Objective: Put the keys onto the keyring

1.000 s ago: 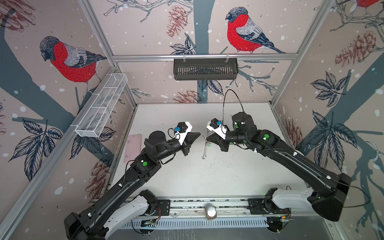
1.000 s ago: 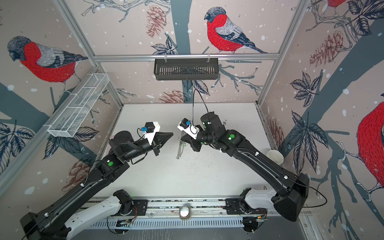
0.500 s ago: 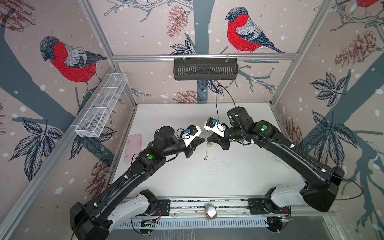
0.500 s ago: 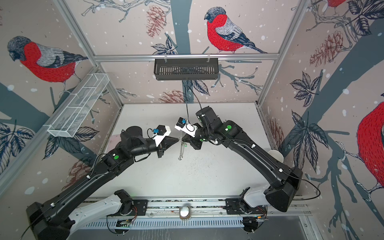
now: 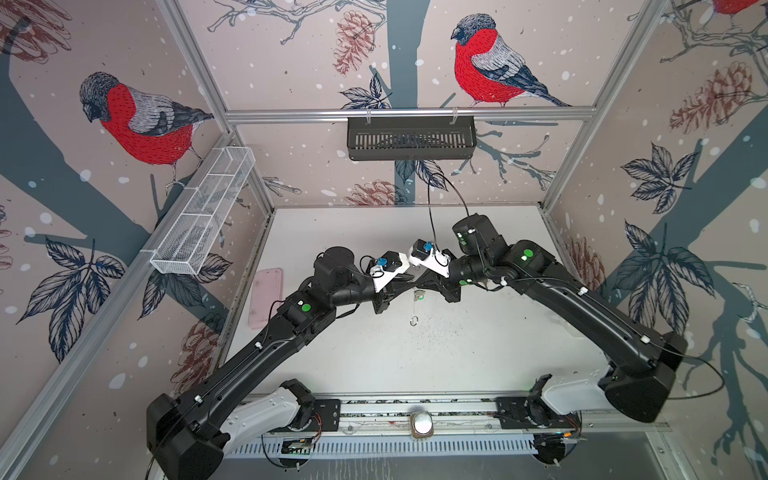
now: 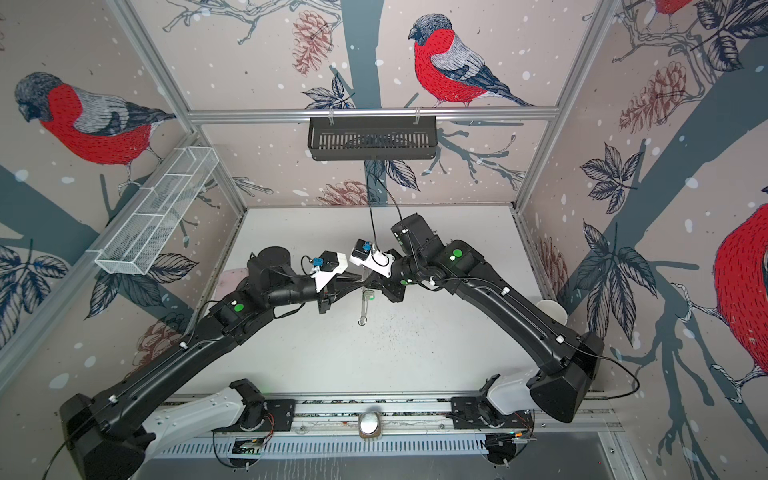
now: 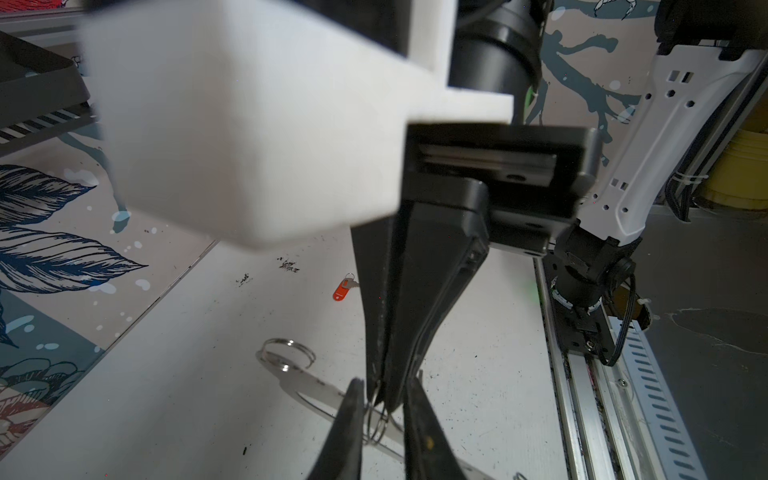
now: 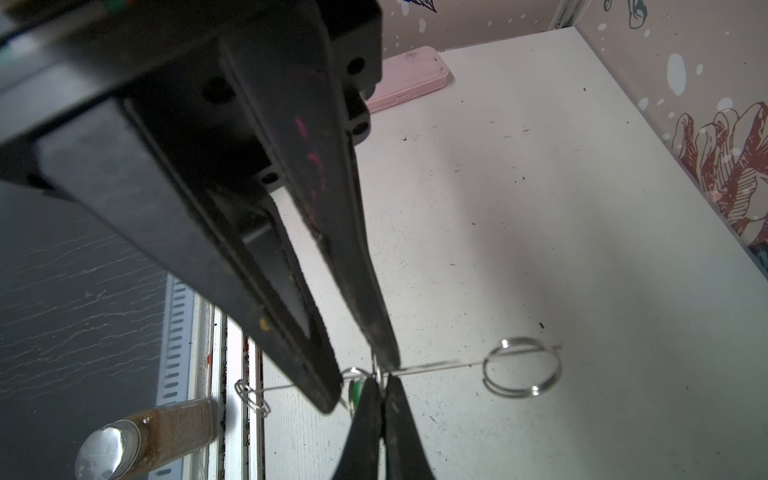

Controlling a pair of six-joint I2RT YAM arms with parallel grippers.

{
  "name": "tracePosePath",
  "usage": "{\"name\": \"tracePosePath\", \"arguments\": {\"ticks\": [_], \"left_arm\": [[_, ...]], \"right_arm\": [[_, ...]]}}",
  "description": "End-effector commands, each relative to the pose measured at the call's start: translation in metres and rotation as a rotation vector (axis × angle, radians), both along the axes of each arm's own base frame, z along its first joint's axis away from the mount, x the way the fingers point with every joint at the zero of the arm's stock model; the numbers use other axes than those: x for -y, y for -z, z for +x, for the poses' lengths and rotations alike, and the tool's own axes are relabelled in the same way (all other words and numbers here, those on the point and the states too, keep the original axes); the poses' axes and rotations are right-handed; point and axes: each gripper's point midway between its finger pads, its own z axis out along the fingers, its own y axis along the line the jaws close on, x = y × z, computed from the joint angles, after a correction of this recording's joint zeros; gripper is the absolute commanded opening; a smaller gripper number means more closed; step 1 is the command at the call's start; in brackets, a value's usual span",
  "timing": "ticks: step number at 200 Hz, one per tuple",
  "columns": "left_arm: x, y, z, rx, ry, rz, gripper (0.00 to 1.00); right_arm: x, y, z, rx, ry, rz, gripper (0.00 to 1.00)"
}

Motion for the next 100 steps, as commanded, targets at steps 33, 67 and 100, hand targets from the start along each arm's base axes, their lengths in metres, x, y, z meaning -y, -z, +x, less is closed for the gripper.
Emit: {"name": "tracePosePath", "arguments": {"ticks": [33, 67, 100], "left_arm": [[0.005, 0.004, -0.004, -0.018, 0.051, 0.022, 0.18], [0.006, 0.004, -0.004, -0.020, 0.054, 0.022, 0.14], [0.006, 0.004, -0.006, -0.020, 0.068, 0.021, 0.08]], "right_arm": [[-0.003, -0.015, -0.008, 0.024, -0.052, 0.059, 0.00], [-0.003, -0.019, -0.011, 0.034, -0.062, 0.073, 0.00], [-0.002, -0.020, -0.013, 0.033, -0.066, 0.079, 0.00]]}}
